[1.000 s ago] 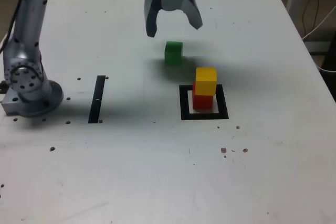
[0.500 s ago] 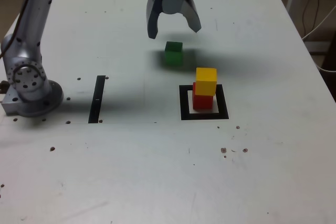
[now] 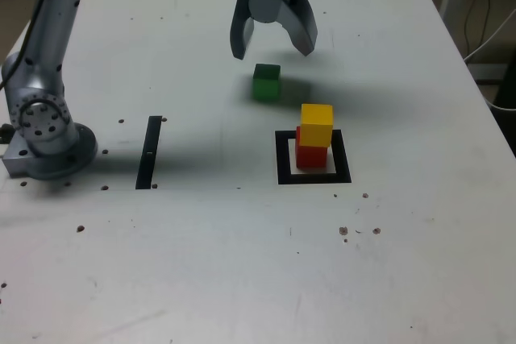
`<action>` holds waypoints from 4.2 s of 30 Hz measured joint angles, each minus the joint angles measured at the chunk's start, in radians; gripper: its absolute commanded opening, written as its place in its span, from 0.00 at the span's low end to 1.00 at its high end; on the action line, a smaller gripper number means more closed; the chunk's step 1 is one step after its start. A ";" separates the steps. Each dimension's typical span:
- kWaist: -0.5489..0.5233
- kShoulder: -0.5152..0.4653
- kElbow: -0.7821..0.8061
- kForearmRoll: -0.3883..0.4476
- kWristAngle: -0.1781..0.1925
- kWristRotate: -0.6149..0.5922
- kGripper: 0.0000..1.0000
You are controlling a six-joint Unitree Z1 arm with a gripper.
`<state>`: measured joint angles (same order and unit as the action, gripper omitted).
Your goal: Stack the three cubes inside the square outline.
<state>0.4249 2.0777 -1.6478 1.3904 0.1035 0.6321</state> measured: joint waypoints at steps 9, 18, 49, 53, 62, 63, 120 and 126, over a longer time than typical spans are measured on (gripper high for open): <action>-0.001 -0.005 0.041 -0.028 -0.001 -0.026 0.99; -0.020 0.014 0.111 -0.105 -0.014 -0.053 1.00; -0.051 0.049 0.121 -0.129 0.006 -0.119 0.30; -0.051 0.049 0.121 -0.129 0.004 -0.119 0.30; -0.051 0.049 0.121 -0.129 0.000 -0.119 0.30; -0.051 0.049 0.121 -0.129 -0.001 -0.119 0.30; -0.312 -0.098 -0.153 0.209 -0.092 -0.380 0.30; -0.413 -0.085 -0.186 0.210 -0.118 -0.456 0.30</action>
<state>0.0118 1.9922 -1.8338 1.6003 -0.0143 0.1764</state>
